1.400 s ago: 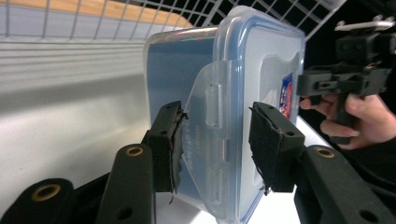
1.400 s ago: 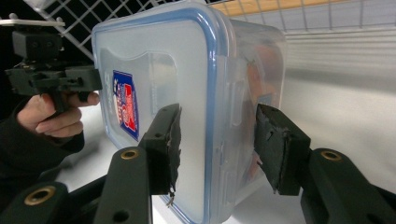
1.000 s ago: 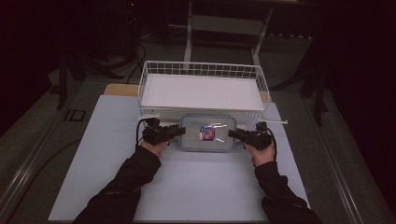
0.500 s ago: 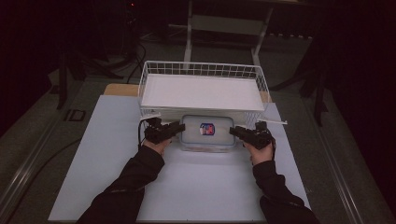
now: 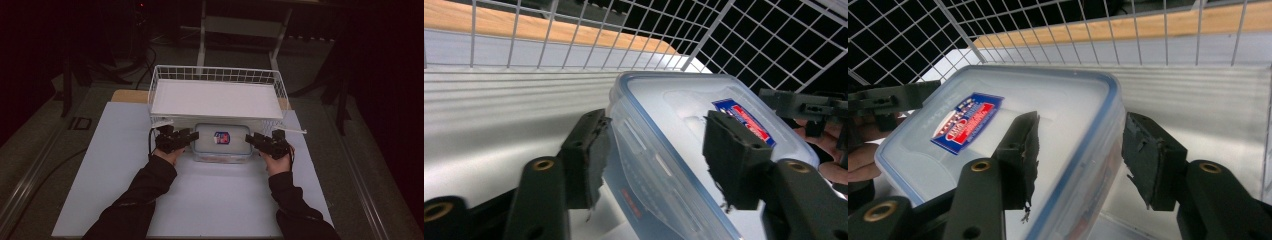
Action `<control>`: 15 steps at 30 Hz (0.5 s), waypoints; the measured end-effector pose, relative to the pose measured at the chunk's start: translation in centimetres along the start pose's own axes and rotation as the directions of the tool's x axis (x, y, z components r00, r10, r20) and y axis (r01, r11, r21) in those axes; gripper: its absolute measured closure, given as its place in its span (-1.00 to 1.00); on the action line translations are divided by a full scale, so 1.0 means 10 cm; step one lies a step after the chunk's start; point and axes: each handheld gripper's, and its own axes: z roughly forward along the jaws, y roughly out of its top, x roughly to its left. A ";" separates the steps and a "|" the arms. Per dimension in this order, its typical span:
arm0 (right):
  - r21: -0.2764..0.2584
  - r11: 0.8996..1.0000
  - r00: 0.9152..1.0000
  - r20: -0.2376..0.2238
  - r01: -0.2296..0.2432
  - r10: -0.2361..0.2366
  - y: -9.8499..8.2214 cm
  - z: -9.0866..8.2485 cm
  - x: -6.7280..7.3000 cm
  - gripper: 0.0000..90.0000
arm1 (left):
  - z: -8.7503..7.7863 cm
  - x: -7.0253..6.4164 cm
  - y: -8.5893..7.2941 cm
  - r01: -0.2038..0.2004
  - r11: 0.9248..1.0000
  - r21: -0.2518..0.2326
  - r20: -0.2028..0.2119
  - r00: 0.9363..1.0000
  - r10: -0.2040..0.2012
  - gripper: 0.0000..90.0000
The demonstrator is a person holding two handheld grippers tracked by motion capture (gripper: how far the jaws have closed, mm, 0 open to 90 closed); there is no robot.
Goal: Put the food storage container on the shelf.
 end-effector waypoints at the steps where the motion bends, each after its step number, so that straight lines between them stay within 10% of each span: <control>1: 0.001 1.000 1.000 -0.002 0.004 -0.004 0.01 -0.01 0.02 0.03 | -0.01 -0.01 0.00 0.002 1.000 0.003 0.007 1.000 -0.002 -0.08; 15: -0.011 0.996 0.995 -0.035 0.093 -0.093 0.01 -0.19 0.37 -0.01 | -0.33 -0.18 -0.08 -0.092 0.996 0.009 0.101 0.991 0.090 -0.69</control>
